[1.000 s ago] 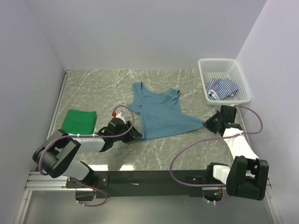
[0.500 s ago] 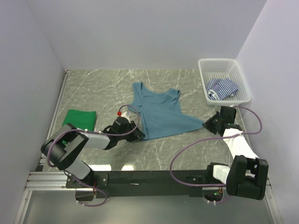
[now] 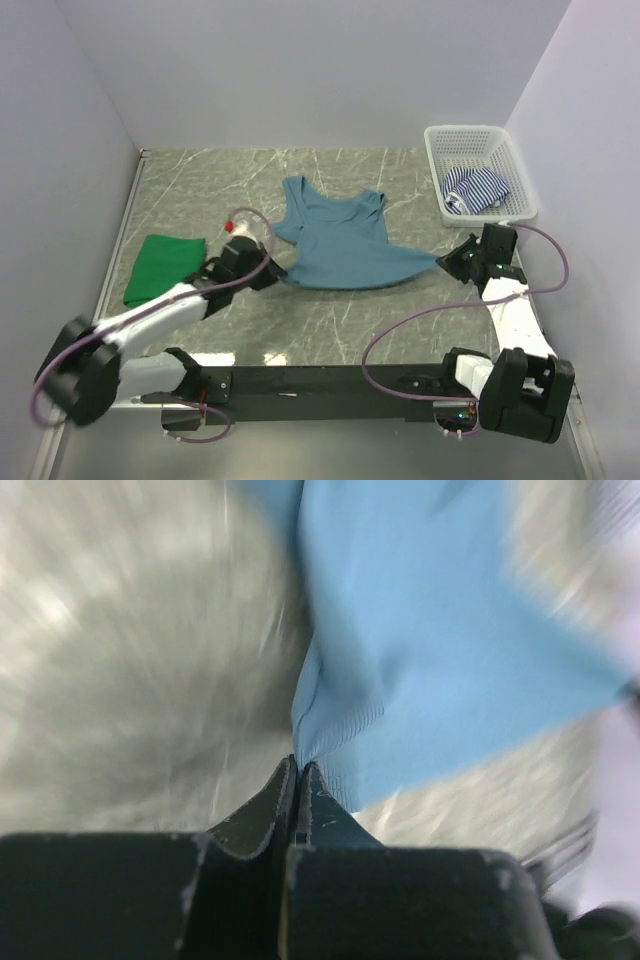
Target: Fold and stack the tank tops
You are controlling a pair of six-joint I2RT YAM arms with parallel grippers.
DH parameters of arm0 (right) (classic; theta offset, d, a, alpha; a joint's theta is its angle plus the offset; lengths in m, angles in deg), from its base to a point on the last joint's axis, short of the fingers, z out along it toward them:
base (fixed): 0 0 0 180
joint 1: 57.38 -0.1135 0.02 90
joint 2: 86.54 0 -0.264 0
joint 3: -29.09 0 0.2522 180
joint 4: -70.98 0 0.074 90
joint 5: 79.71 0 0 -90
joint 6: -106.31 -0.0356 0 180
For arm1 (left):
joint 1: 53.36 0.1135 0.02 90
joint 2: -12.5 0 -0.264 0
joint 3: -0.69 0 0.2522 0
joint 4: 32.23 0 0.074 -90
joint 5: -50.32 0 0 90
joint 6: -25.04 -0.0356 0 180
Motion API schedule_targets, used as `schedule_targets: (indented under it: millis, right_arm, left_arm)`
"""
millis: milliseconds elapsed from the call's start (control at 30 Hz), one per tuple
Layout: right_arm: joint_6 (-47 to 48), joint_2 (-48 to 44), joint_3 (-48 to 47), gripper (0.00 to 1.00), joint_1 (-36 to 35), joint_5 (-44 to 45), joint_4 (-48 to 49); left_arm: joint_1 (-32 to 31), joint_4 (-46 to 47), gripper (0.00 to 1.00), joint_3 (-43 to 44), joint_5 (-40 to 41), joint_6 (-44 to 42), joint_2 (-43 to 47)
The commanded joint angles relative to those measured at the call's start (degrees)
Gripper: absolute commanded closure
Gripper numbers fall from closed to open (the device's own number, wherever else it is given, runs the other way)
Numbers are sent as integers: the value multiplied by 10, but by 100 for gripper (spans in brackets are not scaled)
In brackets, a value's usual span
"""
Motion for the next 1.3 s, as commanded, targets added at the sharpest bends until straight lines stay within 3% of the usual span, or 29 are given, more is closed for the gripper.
schedule_targets:
  millis: [0, 200, 567, 667, 800, 900, 1033, 1200, 1267]
  right_arm:
    - [0, -45, -59, 100, 28, -54, -23]
    - [-77, -125, -112, 100, 31, -164, -10]
    - [-135, -157, -466, 100, 31, -229, -106]
    - [-151, -147, -530, 100, 31, -216, -111]
    - [-179, -125, -524, 100, 31, -226, -67]
    - [-203, -121, -464, 100, 30, -229, 11]
    - [-210, -76, -404, 100, 25, -219, 84]
    - [-222, 70, -434, 100, 1, -220, 186]
    - [-258, 131, -472, 100, -6, -233, 245]
  left_arm:
    - [59, -136, 99, 72, 64, -52, 120]
    - [95, -252, 99, 218, 65, -95, 201]
    - [95, -343, 99, 569, 42, -127, 191]
    - [95, -348, 99, 615, 50, -129, 177]
    - [95, -335, 99, 624, 46, -123, 133]
    - [100, -297, 99, 611, 39, -120, 91]
    - [146, -241, 99, 623, -18, -113, 12]
    - [233, -162, 99, 724, -137, -96, -156]
    - [266, -150, 99, 816, -173, -81, -237]
